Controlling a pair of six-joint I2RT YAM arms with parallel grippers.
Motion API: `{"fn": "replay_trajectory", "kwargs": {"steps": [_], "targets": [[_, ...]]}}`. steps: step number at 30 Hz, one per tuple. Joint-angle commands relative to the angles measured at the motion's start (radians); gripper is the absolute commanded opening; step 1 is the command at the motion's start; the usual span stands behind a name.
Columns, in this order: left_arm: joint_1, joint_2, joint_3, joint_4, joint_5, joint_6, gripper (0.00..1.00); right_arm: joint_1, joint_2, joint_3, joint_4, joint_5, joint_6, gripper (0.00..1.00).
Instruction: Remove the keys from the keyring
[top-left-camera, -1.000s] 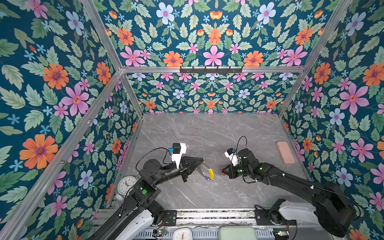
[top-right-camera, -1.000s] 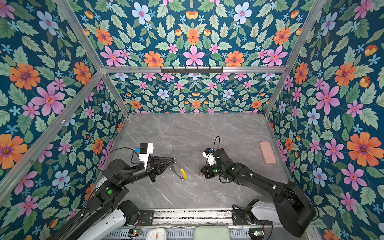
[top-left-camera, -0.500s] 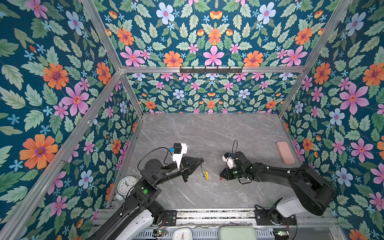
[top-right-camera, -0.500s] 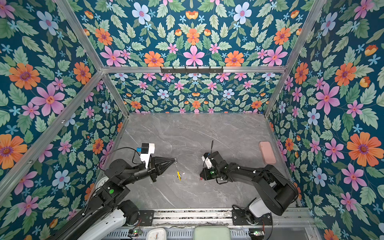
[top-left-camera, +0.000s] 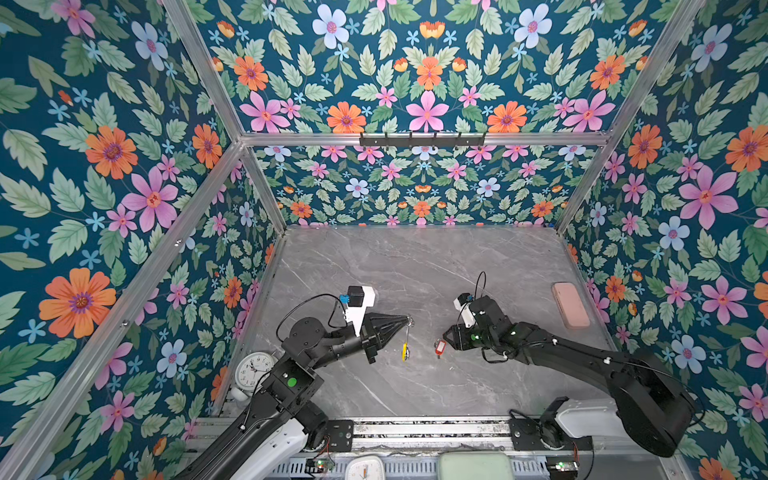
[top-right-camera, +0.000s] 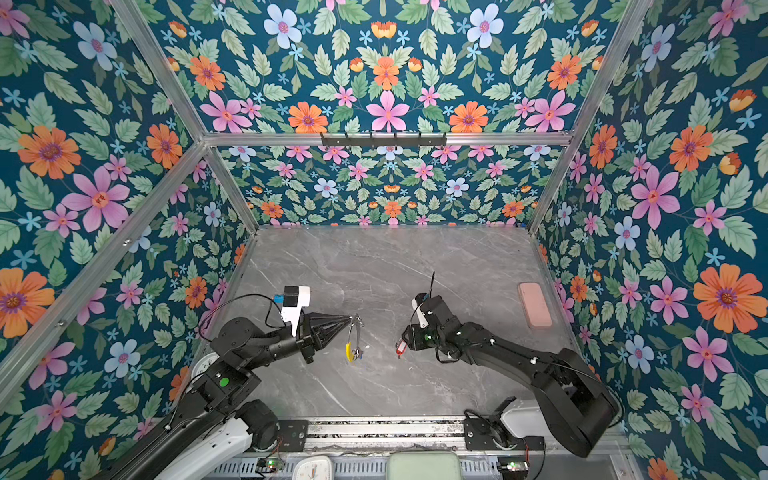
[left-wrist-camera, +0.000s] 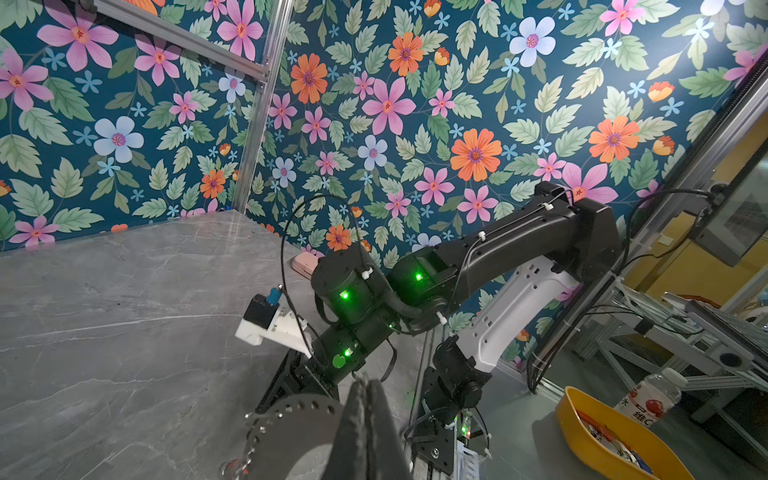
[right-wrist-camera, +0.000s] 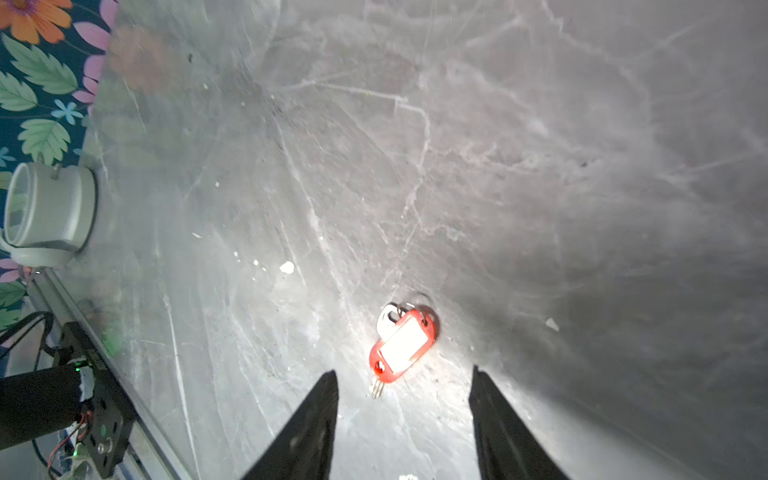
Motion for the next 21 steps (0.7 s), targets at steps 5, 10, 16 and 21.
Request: {"fn": "replay_trajectory", "kwargs": {"steps": [5, 10, 16, 21], "targets": [[0.001, 0.006, 0.024, 0.014, -0.046, -0.005, 0.0, 0.013, -0.265, 0.051, -0.022, -0.029, -0.076, 0.55], [0.0, 0.04, 0.047, -0.011, -0.082, -0.01, 0.0, 0.126, -0.402, 0.12, 0.018, -0.058, -0.16, 0.58], [0.001, 0.053, 0.055, -0.008, -0.118, -0.02, 0.0, 0.297, -0.367, 0.208, 0.057, -0.078, -0.248, 0.59], [0.0, 0.053, 0.057, 0.006, -0.183, -0.047, 0.0, 0.426, -0.291, 0.247, 0.075, 0.095, -0.311, 0.65]]}}
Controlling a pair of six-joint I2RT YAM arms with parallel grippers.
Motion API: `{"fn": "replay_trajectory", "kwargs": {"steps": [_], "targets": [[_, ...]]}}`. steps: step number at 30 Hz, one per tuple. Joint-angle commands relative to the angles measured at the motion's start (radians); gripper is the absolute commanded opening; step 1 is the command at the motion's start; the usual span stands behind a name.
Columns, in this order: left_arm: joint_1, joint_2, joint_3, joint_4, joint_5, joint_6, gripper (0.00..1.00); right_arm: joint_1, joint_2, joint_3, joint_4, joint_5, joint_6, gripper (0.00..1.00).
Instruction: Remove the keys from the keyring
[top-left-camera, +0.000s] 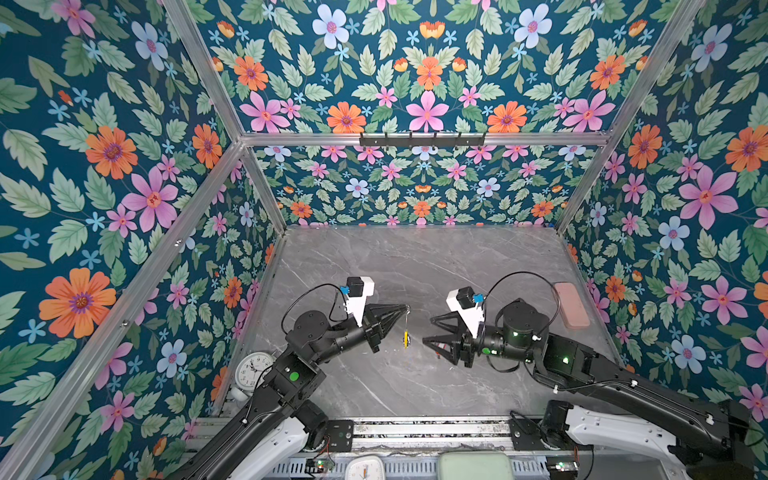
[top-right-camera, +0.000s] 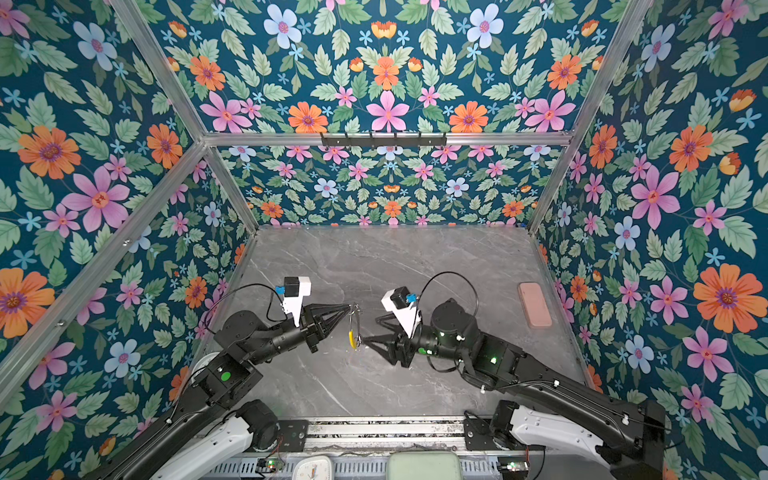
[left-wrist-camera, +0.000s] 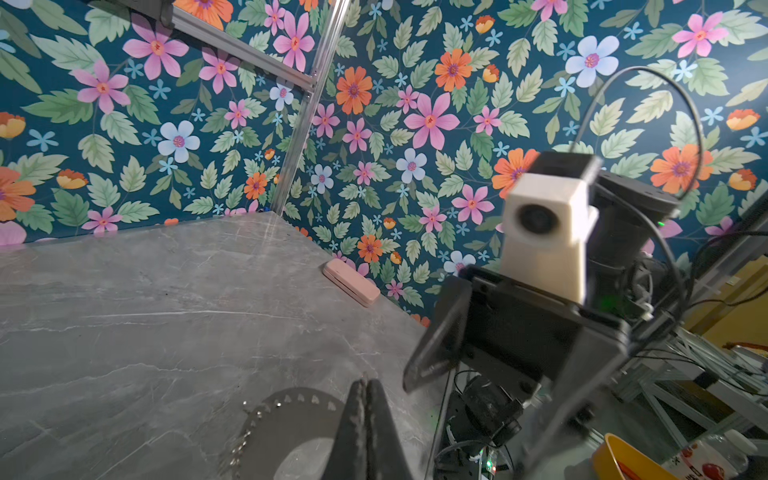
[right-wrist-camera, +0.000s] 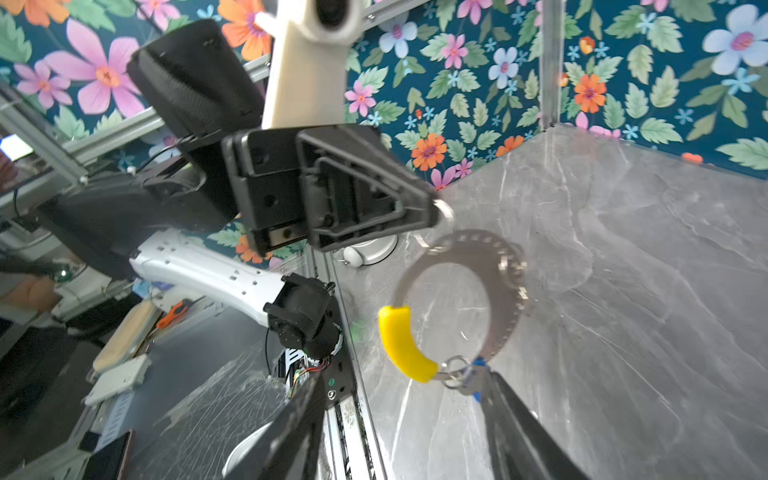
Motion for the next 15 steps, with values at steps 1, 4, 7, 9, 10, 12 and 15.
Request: {"fn": "replay_trajectory", "kwargs": {"steps": [1, 4, 7, 9, 10, 12, 15], "targets": [[0.002, 0.003, 0.008, 0.047, -0.043, -0.025, 0.0, 0.034, 0.042, 0.016, 0.047, 0.125, -0.061, 0.68], [0.001, 0.014, 0.009, 0.062, -0.04, -0.038, 0.0, 0.04, 0.108, 0.045, 0.051, 0.168, -0.067, 0.71], [0.001, 0.02, 0.008, 0.067, -0.039, -0.047, 0.0, 0.04, 0.164, 0.065, 0.066, 0.166, -0.061, 0.73], [0.002, 0.019, 0.004, 0.074, -0.034, -0.054, 0.0, 0.039, 0.193, 0.076, 0.06, 0.205, -0.059, 0.73], [0.001, 0.019, 0.004, 0.079, -0.03, -0.059, 0.0, 0.04, 0.206, 0.081, 0.056, 0.221, -0.059, 0.72], [0.001, 0.016, 0.002, 0.082, -0.025, -0.062, 0.0, 0.039, 0.218, 0.086, 0.048, 0.244, -0.059, 0.65], [0.002, 0.01, -0.001, 0.077, -0.024, -0.062, 0.0, 0.018, 0.225, 0.084, 0.04, 0.217, -0.055, 0.45]]}}
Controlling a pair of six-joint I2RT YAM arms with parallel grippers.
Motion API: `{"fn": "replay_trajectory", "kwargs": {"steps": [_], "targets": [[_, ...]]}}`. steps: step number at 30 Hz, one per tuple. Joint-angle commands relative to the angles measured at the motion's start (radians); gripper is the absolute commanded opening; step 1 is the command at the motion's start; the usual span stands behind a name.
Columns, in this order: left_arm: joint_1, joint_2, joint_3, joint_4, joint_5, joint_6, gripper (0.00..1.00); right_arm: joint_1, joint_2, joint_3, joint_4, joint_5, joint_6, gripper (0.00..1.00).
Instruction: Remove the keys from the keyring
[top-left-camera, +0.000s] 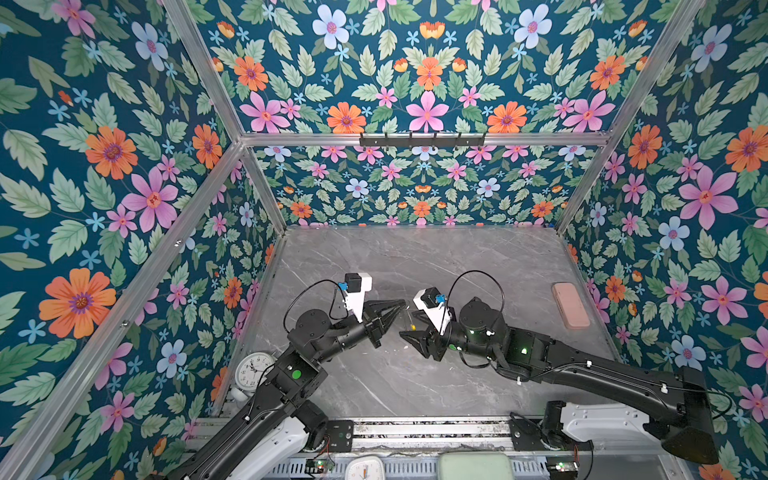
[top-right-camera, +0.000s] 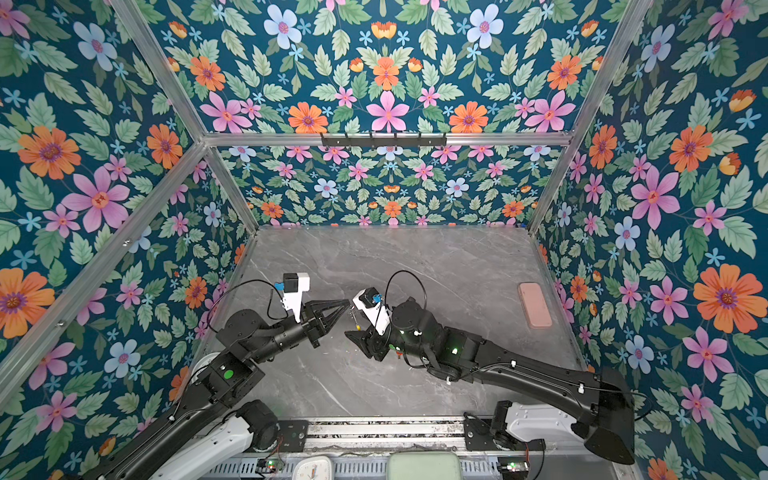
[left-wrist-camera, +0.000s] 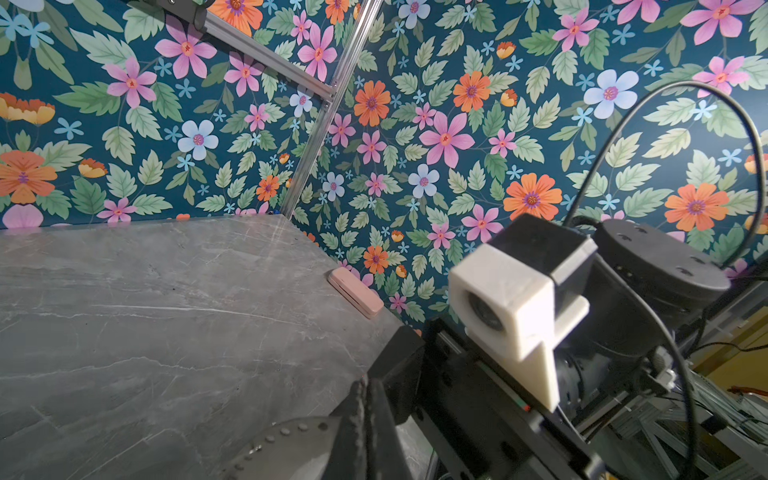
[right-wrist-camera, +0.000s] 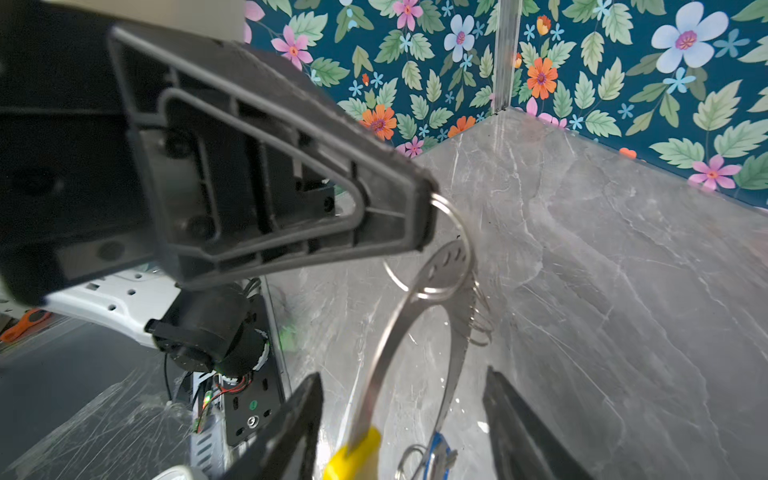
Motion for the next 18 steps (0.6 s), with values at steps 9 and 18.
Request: {"fn": "replay_trajectory", "kwargs": {"steps": [9, 18], "targets": [[0.002, -0.027, -0.01, 0.02, 0.036, 0.011, 0.23, -0.113, -0.05, -0.018, -0.037, -0.145, 0.021, 0.09], [0.004, -0.067, -0.014, -0.047, 0.147, 0.054, 0.52, -0.37, -0.106, 0.019, -0.231, -0.668, 0.004, 0.02]]}}
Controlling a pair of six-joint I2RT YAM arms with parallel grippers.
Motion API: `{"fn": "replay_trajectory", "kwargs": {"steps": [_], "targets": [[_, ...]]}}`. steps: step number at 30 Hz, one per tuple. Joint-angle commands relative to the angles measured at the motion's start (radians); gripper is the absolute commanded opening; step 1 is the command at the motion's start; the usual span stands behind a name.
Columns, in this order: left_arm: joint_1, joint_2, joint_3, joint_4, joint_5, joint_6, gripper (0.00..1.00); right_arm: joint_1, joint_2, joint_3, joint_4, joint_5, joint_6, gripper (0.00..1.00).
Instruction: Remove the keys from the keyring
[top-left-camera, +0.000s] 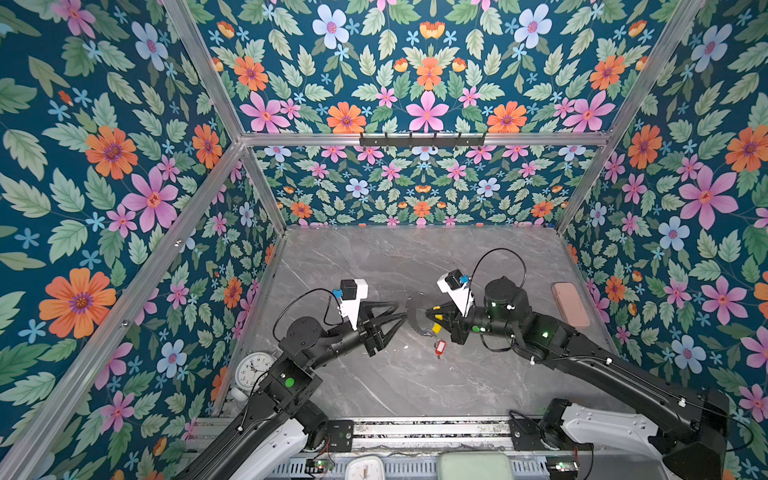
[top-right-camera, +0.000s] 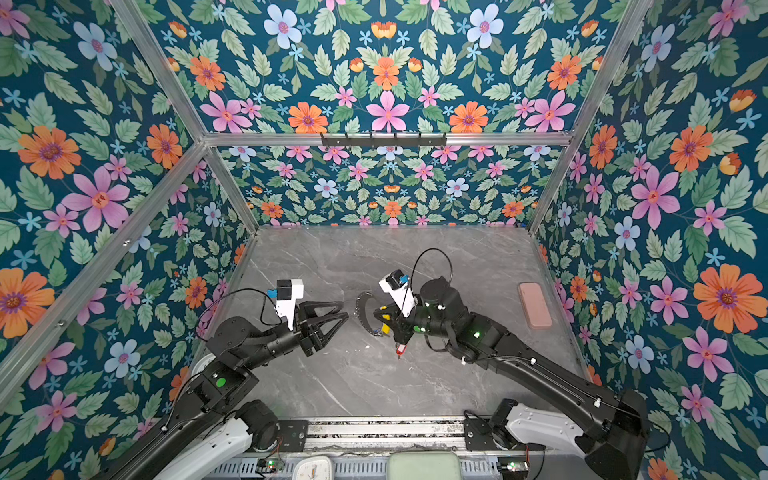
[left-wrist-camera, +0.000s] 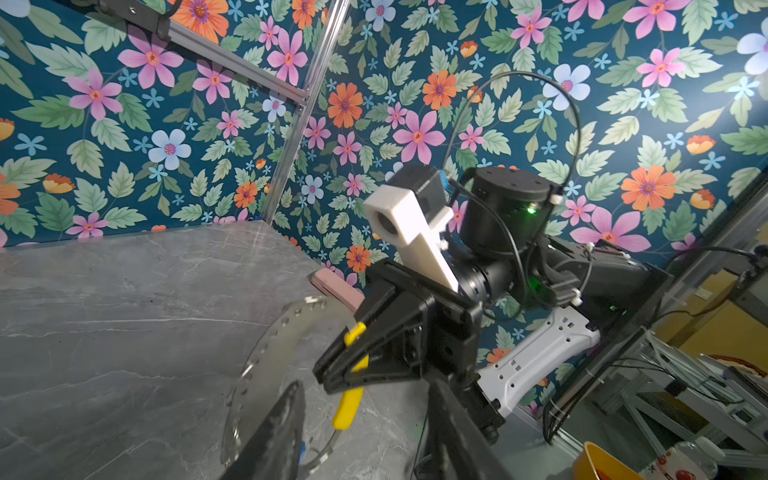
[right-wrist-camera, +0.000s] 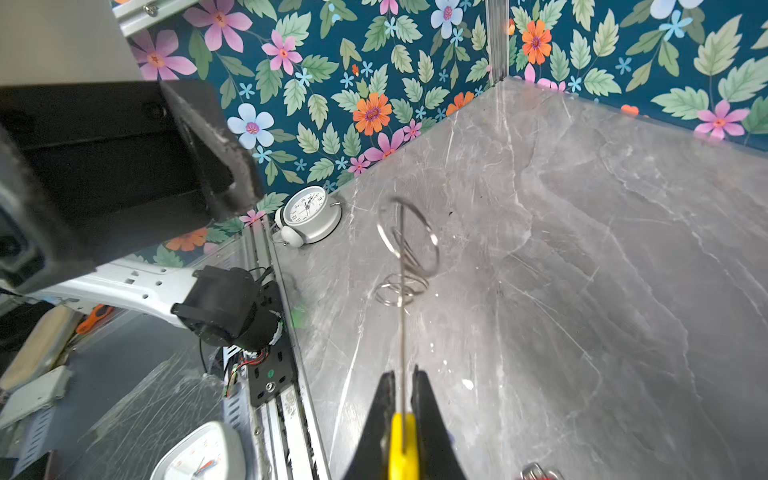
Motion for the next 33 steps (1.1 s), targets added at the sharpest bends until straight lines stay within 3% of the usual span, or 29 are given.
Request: {"fn": "replay_trajectory", "kwargs": {"steps": [1, 8, 15, 28, 33], "targets": [[0.002, -0.008, 0.005, -0.032, 0.07, 0.027, 0.53, -0.067, -0.005, 0.028, -0.103, -0.309, -0.027, 0.01], [0.002, 0.028, 0.022, -0.061, 0.141, 0.031, 0.56, -0.086, 0.026, 0.085, -0.19, -0.541, -0.108, 0.0], [0.005, 0.068, 0.027, -0.022, 0.202, 0.005, 0.6, -0.086, 0.067, 0.135, -0.204, -0.644, -0.137, 0.01], [0.005, 0.116, -0.029, 0.187, 0.27, -0.126, 0.14, -0.086, 0.142, 0.192, -0.202, -0.584, -0.136, 0.05], [0.005, 0.116, -0.031, 0.203, 0.221, -0.146, 0.0, -0.086, 0.136, 0.202, -0.183, -0.532, -0.112, 0.18]]}}
